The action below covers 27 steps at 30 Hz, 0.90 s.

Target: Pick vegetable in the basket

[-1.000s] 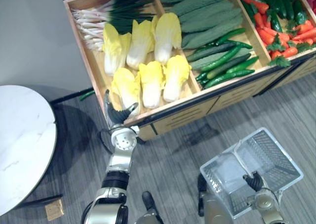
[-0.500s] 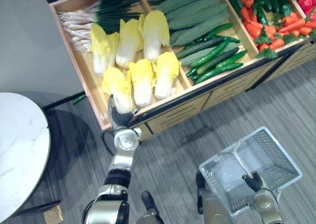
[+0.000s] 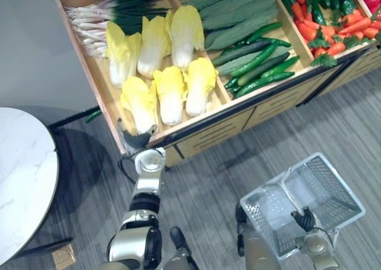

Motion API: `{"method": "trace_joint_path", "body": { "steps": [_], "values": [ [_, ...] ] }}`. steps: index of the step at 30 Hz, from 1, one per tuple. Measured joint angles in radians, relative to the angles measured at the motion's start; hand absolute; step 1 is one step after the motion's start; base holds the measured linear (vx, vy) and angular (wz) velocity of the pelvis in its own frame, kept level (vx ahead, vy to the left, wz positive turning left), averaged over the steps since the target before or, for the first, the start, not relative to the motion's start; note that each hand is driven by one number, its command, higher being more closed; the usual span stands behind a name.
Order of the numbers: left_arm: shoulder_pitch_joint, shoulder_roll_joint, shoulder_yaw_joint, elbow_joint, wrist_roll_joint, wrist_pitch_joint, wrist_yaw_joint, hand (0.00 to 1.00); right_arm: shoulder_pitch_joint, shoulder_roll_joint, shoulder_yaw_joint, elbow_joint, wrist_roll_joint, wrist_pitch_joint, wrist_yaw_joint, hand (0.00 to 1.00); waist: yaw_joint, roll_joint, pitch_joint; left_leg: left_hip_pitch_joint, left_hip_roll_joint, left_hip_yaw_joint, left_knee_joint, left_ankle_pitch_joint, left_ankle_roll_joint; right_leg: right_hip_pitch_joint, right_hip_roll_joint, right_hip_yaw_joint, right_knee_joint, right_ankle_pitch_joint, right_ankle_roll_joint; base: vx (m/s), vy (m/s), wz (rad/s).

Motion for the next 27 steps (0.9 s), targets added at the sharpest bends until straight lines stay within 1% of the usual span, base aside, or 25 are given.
{"method": "trace_joint_path", "body": {
  "steps": [4,11,14,20,21,22,26,27],
  "values": [
    [-0.02,0.002,0.021,0.002,-0.004,0.002,0.002,0.0,-0.001,0.003,0.013,0.0,-0.007,-0.002,-0.001,1.0,0.0,-0.011,0.006,-0.003,0.0,0.0,-0.002,0.0,0.0,-0.006,0.001,0.001,0.003,0.0,0.0,0.0,0.0,0.0],
    [-0.095,0.026,0.035,0.07,-0.003,0.011,0.01,0.0,-0.004,0.005,0.026,-0.001,-0.021,-0.002,-0.002,1.0,-0.001,-0.014,0.007,-0.03,0.001,0.005,-0.002,0.008,0.002,-0.037,0.002,0.007,0.005,0.006,-0.002,0.01,-0.002,-0.01],
    [-0.105,0.042,0.034,0.076,-0.002,0.012,0.003,0.0,-0.007,0.004,0.045,-0.011,-0.021,-0.002,-0.003,1.0,0.002,-0.018,0.009,-0.037,0.0,0.018,-0.002,0.008,0.002,-0.055,0.002,0.018,0.013,0.006,-0.003,0.02,-0.005,-0.1],
    [-0.159,0.074,0.025,0.131,0.011,0.033,-0.03,0.0,-0.003,0.004,0.07,-0.049,-0.02,-0.002,-0.001,1.0,0.003,-0.022,0.012,-0.053,0.0,0.04,-0.003,0.009,0.002,-0.089,0.004,0.03,0.03,0.006,-0.002,0.01,-0.004,-0.07],
    [-0.171,0.08,0.021,0.143,0.019,0.041,-0.051,1.0,-0.001,0.003,0.081,-0.059,-0.02,-0.002,-0.001,1.0,0.004,-0.023,0.013,-0.054,0.001,0.046,-0.003,0.009,0.002,-0.093,0.004,0.033,0.031,0.006,-0.002,0.02,-0.002,-0.08],
    [-0.179,0.084,0.015,0.148,0.028,0.049,-0.06,1.0,0.0,0.004,0.086,-0.068,-0.02,-0.002,0.001,1.0,0.005,-0.025,0.013,-0.055,0.001,0.051,-0.003,0.009,0.002,-0.097,0.005,0.035,0.033,0.006,-0.002,0.03,-0.003,-0.09],
    [-0.185,0.095,-0.004,0.153,0.12,0.074,-0.068,1.0,0.003,0.003,0.092,-0.101,-0.02,-0.003,0.004,1.0,0.013,-0.026,0.014,-0.066,0.002,0.058,-0.003,0.009,0.002,-0.113,0.006,0.041,0.034,0.011,-0.008,0.01,-0.001,-0.03],
    [-0.189,0.109,-0.011,0.157,0.15,0.081,-0.096,1.0,0.003,0.002,0.093,-0.11,-0.02,-0.003,0.006,1.0,0.016,-0.026,0.014,-0.067,0.002,0.061,-0.003,0.009,0.002,-0.115,0.006,0.042,0.034,0.013,-0.008,0.0,0.0,0.0]
  ]
}}
